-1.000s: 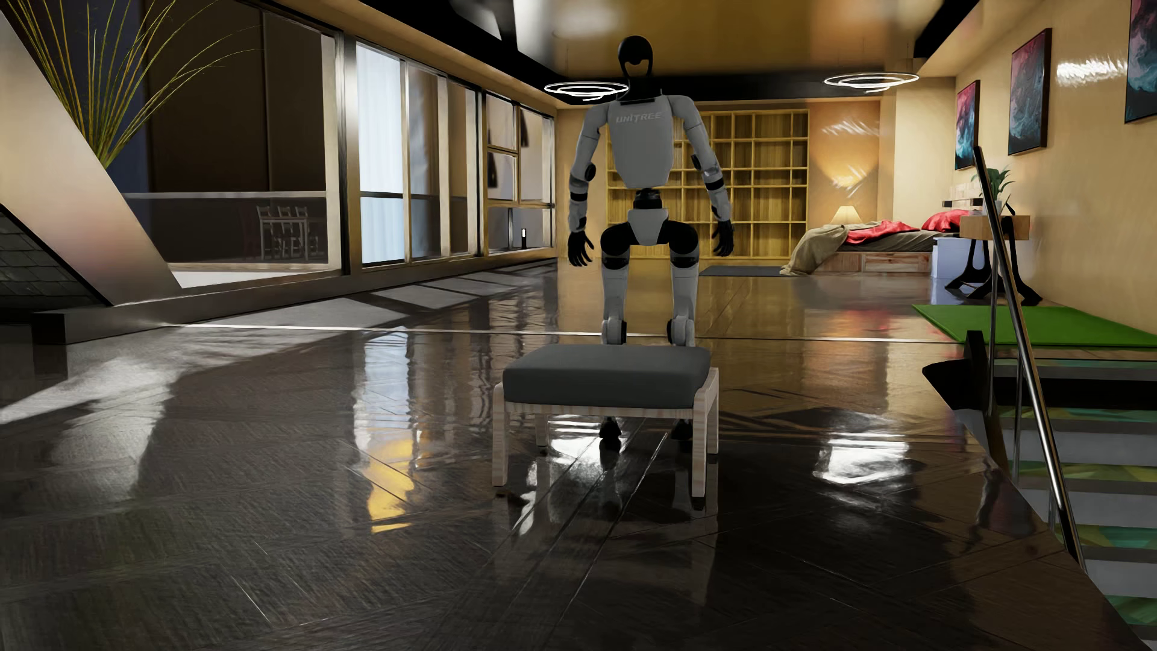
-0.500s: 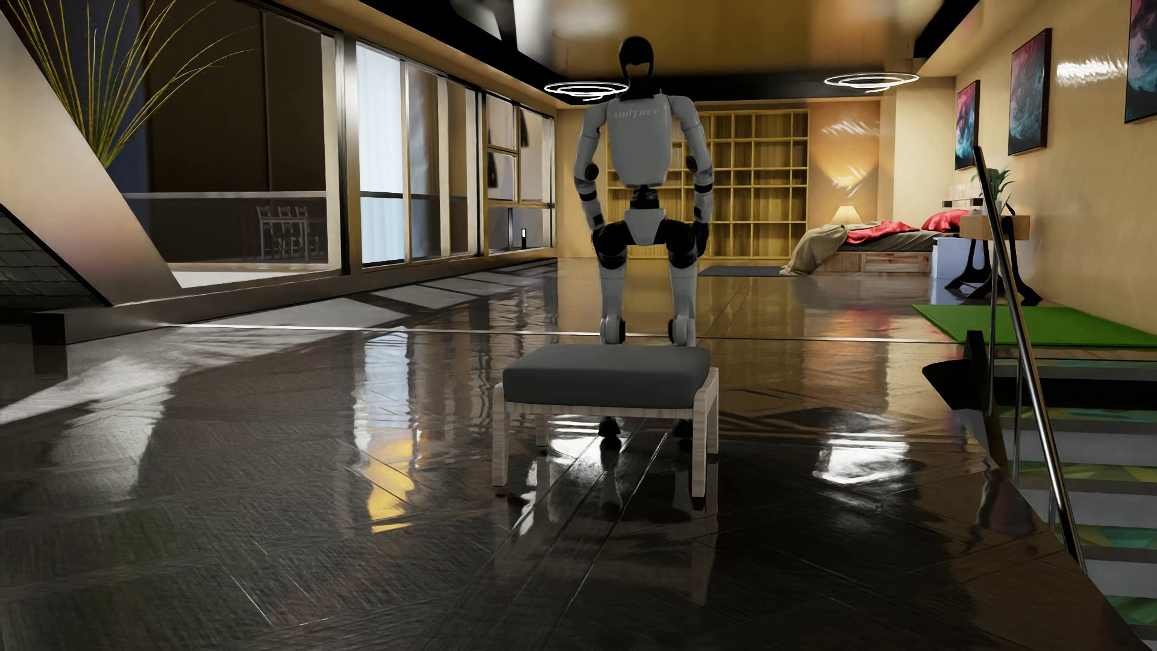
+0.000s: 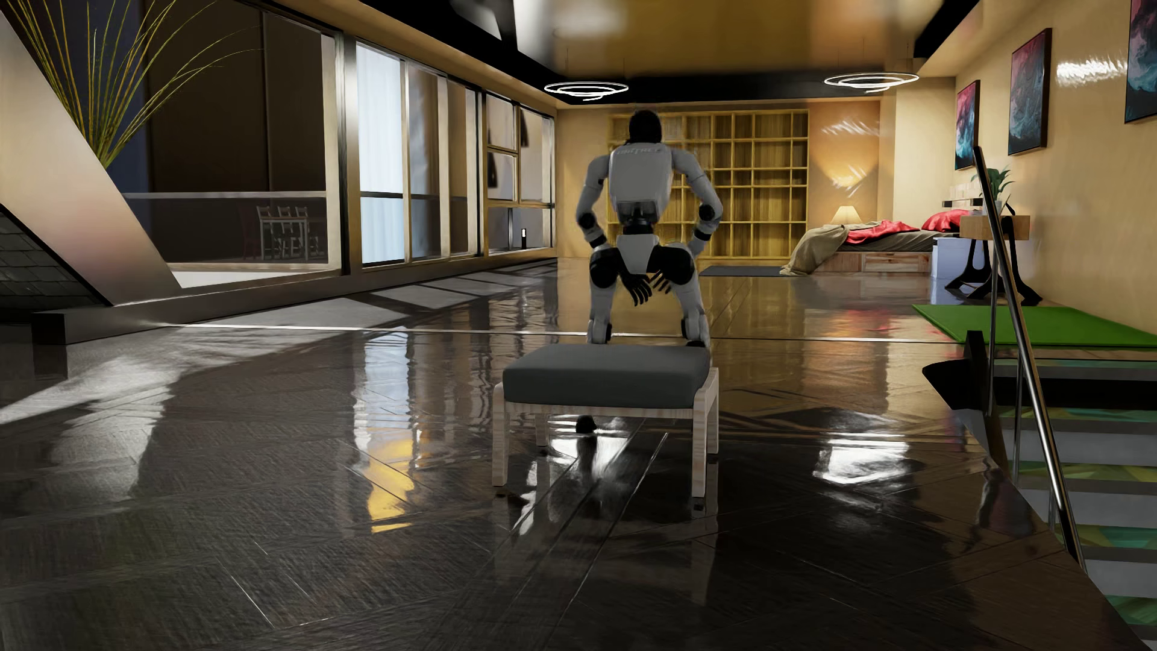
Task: Rest on dark gray chair
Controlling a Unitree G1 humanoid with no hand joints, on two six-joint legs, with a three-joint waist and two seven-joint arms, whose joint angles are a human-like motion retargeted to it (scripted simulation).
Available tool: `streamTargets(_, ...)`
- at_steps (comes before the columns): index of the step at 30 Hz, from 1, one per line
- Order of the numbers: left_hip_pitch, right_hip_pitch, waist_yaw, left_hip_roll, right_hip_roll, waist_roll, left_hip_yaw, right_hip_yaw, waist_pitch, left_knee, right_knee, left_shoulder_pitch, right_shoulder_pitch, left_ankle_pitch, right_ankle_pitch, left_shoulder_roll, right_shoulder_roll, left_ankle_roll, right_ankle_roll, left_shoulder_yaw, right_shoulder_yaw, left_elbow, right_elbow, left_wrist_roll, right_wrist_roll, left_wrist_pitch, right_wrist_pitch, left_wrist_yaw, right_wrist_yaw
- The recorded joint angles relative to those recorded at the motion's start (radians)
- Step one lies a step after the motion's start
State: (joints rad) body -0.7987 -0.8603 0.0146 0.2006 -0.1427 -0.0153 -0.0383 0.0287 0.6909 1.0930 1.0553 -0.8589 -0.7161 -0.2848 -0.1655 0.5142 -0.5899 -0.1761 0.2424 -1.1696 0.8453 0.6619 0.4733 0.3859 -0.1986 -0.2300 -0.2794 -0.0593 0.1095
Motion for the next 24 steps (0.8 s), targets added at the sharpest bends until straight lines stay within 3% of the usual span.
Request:
streamTargets(2,-0.124,-0.132,-0.004,0.012,-0.010,-0.001,-0.030,0.025,0.055,0.138,0.132,-0.097,-0.072,-0.041,-0.032,0.084,-0.084,-0.012,0.022,-0.062,0.034,-0.124,-0.128,-0.025,0.042,-0.017,-0.031,0.133,-0.090)
streamTargets(6,-0.356,-0.367,-0.003,0.027,-0.030,0.001,-0.097,0.068,0.129,0.420,0.398,-0.279,-0.162,-0.122,-0.090,0.299,-0.272,-0.025,0.074,-0.204,0.065,-0.442,-0.401,-0.130,0.165,-0.032,-0.075,0.375,-0.275)
streamTargets(9,-0.490,-0.507,-0.002,0.031,-0.055,0.008,-0.138,0.104,0.172,0.615,0.592,-0.364,-0.188,-0.176,-0.127,0.422,-0.393,-0.038,0.103,-0.248,0.046,-0.611,-0.564,-0.177,0.228,-0.049,-0.109,0.502,-0.373)
streamTargets(11,-0.554,-0.573,-0.001,0.033,-0.056,0.010,-0.160,0.121,0.190,0.721,0.694,-0.389,-0.188,-0.202,-0.140,0.482,-0.443,-0.041,0.105,-0.253,0.026,-0.684,-0.645,-0.195,0.252,-0.056,-0.126,0.548,-0.412)
streamTargets(14,-0.601,-0.618,-0.005,0.037,-0.059,0.009,-0.184,0.138,0.199,0.834,0.809,-0.383,-0.156,-0.217,-0.147,0.534,-0.468,-0.049,0.094,-0.233,-0.025,-0.740,-0.700,-0.206,0.262,-0.051,-0.126,0.567,-0.425)
streamTargets(17,-0.593,-0.596,-0.007,0.036,-0.052,0.012,-0.196,0.138,0.186,0.899,0.877,-0.282,-0.101,-0.202,-0.142,0.522,-0.431,-0.043,0.074,-0.125,-0.079,-0.713,-0.676,-0.188,0.239,-0.029,-0.103,0.519,-0.376)
streamTargets(20,-0.546,-0.545,-0.010,0.036,-0.048,0.009,-0.203,0.138,0.159,0.939,0.923,-0.150,-0.050,-0.180,-0.124,0.459,-0.368,-0.040,0.051,0.019,-0.119,-0.636,-0.599,-0.164,0.199,-0.011,-0.069,0.433,-0.291)
streamTargets(24,-0.408,-0.402,-0.007,0.041,-0.060,0.017,-0.184,0.125,0.111,0.921,0.903,0.108,0.127,-0.133,-0.080,0.276,-0.227,-0.028,0.034,0.289,-0.243,-0.423,-0.427,-0.115,0.117,-0.003,-0.040,0.304,-0.186)
